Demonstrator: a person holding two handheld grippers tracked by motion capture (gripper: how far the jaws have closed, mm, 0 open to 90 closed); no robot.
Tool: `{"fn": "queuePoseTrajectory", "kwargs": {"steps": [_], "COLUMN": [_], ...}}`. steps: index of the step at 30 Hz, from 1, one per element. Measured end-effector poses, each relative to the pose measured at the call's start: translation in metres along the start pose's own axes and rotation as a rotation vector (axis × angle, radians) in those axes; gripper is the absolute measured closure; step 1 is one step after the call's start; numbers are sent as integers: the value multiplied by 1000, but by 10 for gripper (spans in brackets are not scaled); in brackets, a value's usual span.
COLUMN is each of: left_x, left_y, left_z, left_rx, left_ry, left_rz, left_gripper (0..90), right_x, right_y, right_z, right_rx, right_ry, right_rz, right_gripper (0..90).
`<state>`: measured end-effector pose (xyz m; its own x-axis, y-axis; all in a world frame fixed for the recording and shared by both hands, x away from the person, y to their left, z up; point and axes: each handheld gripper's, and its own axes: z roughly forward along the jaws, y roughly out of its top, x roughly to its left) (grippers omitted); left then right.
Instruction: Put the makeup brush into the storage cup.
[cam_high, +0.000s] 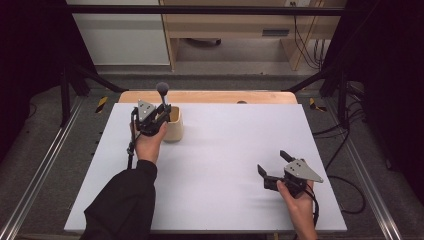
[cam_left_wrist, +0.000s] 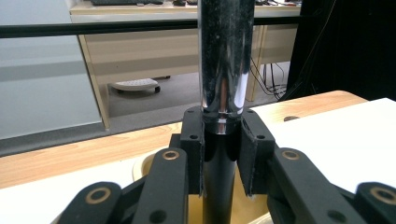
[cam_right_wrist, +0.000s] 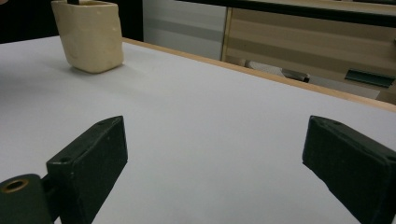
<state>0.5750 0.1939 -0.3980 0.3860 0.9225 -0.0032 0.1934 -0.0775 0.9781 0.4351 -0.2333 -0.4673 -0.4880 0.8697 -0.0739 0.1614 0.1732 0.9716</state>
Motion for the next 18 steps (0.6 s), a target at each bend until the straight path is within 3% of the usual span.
{"fn": "queuePoseTrajectory", "kwargs": {"steps": [18], "left_x": [-2], "left_y": [-6], "left_z": [-2], "left_rx": [13], "left_ry": [-5], "left_rz": [4], "left_gripper": [737], "right_x": [1], "right_y": [-1], "right_z": [1], "right_rx": [9], "right_ry": [1], "right_rz": [-2], "right_gripper": [69]}}
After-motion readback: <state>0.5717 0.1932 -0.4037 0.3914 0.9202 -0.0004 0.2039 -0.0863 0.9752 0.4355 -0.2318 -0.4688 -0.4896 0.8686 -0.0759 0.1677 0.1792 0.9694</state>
